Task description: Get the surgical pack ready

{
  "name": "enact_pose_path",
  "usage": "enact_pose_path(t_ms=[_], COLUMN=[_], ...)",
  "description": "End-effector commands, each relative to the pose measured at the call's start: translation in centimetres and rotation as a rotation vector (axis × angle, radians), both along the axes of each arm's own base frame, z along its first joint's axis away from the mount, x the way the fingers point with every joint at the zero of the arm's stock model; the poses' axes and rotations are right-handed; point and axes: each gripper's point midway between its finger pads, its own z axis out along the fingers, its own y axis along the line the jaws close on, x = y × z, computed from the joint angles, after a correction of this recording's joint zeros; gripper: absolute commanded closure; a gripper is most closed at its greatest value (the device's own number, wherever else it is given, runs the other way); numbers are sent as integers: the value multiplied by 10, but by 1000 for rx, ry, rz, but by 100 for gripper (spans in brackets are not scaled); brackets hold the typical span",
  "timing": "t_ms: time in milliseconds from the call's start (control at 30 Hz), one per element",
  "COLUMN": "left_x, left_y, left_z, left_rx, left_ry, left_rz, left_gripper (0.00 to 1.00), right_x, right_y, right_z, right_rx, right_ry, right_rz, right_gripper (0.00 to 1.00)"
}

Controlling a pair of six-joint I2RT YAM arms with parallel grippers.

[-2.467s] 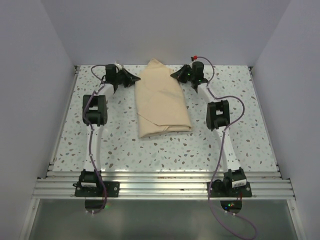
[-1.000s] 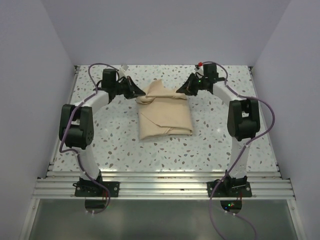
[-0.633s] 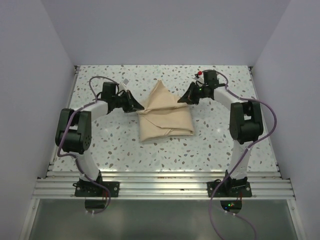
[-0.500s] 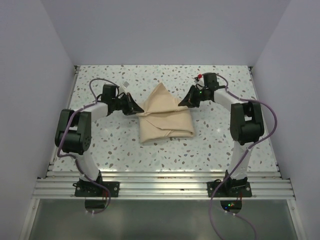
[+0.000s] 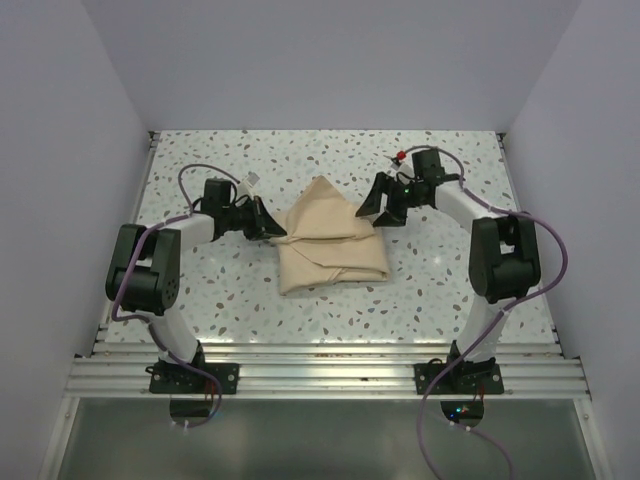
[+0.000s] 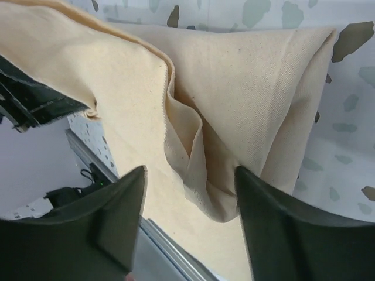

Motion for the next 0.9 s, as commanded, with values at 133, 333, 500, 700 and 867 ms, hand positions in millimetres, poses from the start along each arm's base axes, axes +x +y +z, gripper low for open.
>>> enact_pose_path(t_ms=[133, 333, 500, 700, 867], left_x=[-10, -16, -14, -12, -7], left_y=[9, 9, 8, 6, 5], left_z=[-13, -19, -23, -22, -18], left_rx=[52, 56, 46, 33, 24], left_ry=[-20, -24, -32, -26, -33], left_rz=[-24, -43, -45, -44, -44], left_gripper=[93, 93, 93, 94, 93], right_x=[54, 104, 123, 105, 88], right_y=[17, 47, 73, 106, 128], right_z=[61, 68, 61, 65, 58], right_rx=[-41, 30, 83, 223, 256], right_ry=[-267, -400, -473, -486, -462], right_rz=[29, 151, 303, 416, 464], right_gripper=[1, 1, 1, 2, 10])
